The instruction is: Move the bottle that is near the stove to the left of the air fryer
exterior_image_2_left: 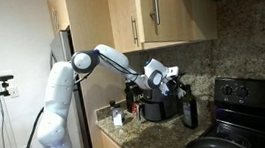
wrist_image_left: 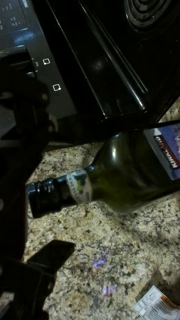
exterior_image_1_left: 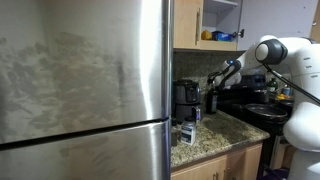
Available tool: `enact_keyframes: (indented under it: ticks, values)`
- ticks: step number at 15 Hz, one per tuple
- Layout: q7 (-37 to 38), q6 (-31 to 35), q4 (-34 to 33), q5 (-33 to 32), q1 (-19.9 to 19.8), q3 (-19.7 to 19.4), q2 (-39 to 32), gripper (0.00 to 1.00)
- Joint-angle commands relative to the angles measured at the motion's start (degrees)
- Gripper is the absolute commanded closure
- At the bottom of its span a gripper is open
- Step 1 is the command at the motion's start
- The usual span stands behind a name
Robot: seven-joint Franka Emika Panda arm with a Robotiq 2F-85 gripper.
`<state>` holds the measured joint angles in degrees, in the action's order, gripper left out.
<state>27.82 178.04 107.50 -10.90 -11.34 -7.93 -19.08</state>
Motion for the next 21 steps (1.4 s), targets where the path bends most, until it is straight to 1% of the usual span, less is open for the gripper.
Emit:
enact_keyframes:
  ticks: [1, 5, 6, 8, 9, 11, 12, 13, 14, 15, 17, 21]
  values:
    - [0.0, 0.6, -0.9, -0.8, 0.3, -1.1, -1.0, 0.34]
    - [-0.6, 1.2, -1.0, -0.9, 0.0, -1.3, -1.3, 0.62]
    - [-0.9, 1.3, -0.8, -0.8, -0.3, -1.0, -1.3, 0.7]
    - [-1.8, 2.0, -0.4, -0.7, -0.9, -0.3, -1.3, 0.83]
    - [-2.7, 2.6, -0.3, -0.9, -1.1, -0.2, -1.4, 0.88]
    - [-3.6, 3.2, 0.0, -0.5, -1.5, 0.0, -1.4, 0.92]
    - [-3.4, 3.5, 0.0, -0.2, -1.6, 0.1, -1.5, 0.48]
    - [-3.2, 3.1, 0.3, -0.3, -1.4, -0.3, -1.2, 0.53]
    - [-3.3, 3.4, 0.3, -0.4, -1.4, -0.3, -1.5, 0.53]
    - [-3.2, 3.5, 0.5, -0.6, -1.2, -0.5, -1.5, 0.48]
    - [-3.3, 4.2, 0.6, -1.2, -0.7, -1.0, -1.7, 0.34]
    - [-4.2, 5.5, 0.4, -1.8, -0.9, -0.4, -1.7, 0.06]
